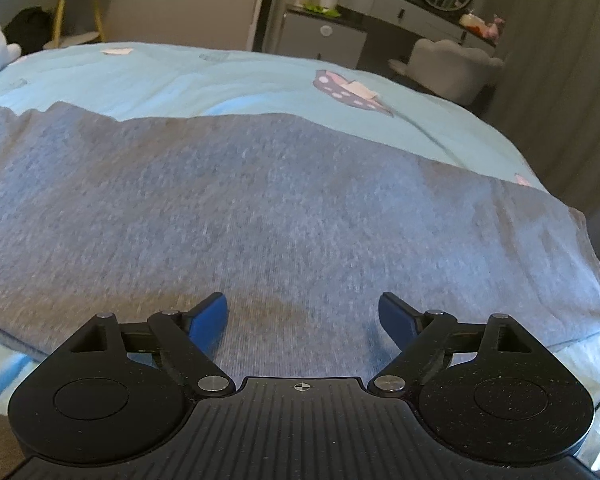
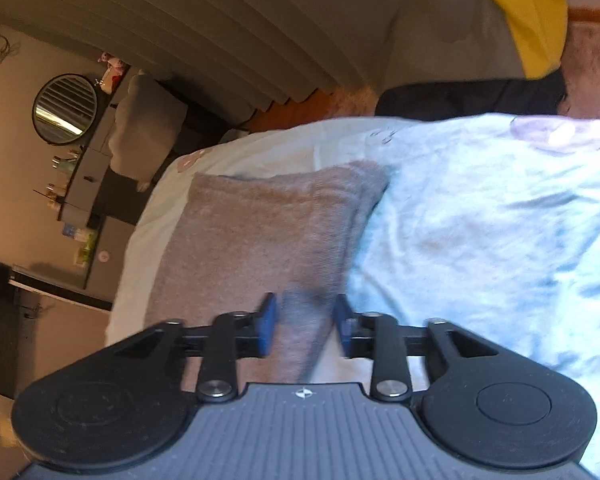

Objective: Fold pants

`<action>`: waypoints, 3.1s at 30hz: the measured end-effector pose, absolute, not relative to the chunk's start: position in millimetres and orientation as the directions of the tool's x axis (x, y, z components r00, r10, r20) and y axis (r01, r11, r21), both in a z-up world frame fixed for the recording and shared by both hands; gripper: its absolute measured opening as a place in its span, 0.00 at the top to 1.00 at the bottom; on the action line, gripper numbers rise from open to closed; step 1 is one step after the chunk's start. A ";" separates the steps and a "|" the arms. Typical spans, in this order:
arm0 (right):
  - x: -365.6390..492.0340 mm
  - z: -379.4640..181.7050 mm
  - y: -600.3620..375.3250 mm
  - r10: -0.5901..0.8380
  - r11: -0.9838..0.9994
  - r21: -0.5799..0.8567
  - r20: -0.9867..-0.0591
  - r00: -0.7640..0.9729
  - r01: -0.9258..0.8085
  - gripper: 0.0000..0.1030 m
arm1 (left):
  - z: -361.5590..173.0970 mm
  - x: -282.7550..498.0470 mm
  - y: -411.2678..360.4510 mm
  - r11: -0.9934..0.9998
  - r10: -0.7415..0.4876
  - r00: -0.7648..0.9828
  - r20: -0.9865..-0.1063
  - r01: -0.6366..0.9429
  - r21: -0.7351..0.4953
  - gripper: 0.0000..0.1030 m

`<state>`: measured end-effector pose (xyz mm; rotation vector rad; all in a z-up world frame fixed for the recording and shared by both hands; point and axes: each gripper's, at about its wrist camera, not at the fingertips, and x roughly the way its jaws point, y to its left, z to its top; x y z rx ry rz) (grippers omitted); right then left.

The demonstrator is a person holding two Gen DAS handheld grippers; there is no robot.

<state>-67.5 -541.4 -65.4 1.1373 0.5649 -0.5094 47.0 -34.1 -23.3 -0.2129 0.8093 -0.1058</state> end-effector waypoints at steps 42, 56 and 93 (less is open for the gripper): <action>-30.6 -83.6 -585.4 -0.160 0.263 0.715 -0.630 0.760 0.648 0.40 | -31.7 49.6 -42.6 0.980 -0.167 0.673 -0.720 0.033 -0.196 0.09; 16.0 39.2 -491.4 -0.217 0.774 0.423 -0.521 0.826 0.470 0.90 | -29.2 51.8 -28.9 0.974 -0.162 0.690 -0.705 -0.003 -0.227 0.09; -26.6 -35.7 -330.3 0.028 0.906 0.328 -0.679 0.734 0.269 0.81 | -32.2 89.2 -52.0 0.830 -0.511 0.519 -0.685 0.091 -0.550 0.09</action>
